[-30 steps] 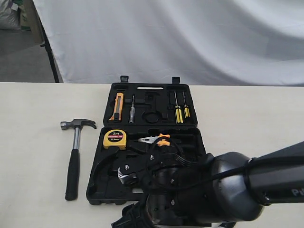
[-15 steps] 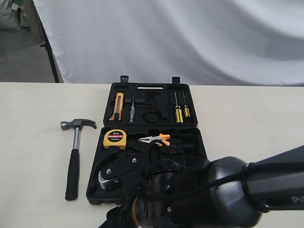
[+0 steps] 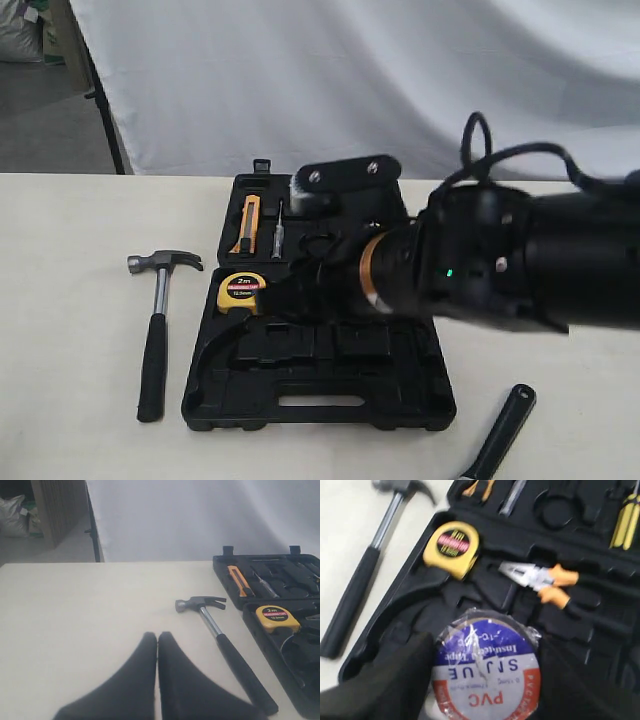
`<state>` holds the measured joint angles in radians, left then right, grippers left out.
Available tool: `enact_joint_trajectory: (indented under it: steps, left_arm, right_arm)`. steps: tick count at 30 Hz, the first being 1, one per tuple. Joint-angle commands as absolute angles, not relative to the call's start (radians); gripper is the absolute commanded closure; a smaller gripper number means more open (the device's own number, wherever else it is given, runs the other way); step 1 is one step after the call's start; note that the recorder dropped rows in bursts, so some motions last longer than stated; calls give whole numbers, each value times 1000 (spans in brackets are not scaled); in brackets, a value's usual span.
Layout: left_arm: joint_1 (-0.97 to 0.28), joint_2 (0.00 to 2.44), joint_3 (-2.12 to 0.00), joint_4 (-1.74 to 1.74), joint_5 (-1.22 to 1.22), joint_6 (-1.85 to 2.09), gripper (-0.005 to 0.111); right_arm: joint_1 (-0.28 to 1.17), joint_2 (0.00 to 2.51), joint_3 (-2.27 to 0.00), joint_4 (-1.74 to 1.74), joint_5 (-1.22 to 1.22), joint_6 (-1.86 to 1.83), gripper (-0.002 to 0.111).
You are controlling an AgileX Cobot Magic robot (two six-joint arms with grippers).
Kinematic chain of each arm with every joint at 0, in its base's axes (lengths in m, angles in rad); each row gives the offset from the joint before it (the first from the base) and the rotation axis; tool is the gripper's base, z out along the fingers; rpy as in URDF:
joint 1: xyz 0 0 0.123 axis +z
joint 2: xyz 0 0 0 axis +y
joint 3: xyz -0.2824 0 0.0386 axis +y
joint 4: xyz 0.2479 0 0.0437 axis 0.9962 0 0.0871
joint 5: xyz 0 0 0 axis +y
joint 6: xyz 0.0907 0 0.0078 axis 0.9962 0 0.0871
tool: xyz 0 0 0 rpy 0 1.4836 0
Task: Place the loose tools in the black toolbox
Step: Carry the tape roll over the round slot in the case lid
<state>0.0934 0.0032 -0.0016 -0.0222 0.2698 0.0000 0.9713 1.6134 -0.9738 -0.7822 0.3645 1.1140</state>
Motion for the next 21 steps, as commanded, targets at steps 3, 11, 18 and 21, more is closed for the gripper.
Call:
enact_joint_trajectory:
  steps: [3, 11, 18, 21]
  left_arm:
    - [95, 0, 0, -30, 269, 0, 106]
    - [95, 0, 0, -30, 269, 0, 106]
    - [95, 0, 0, -30, 269, 0, 106]
    - [95, 0, 0, -30, 269, 0, 106]
  right_arm:
    - [761, 1758, -1123, -799, 213, 1056, 109]
    - [688, 2067, -1441, -799, 216, 958, 109]
    - [688, 2292, -1682, -783, 285, 937, 109]
    - [688, 2352, -1752, -745, 381, 935, 109]
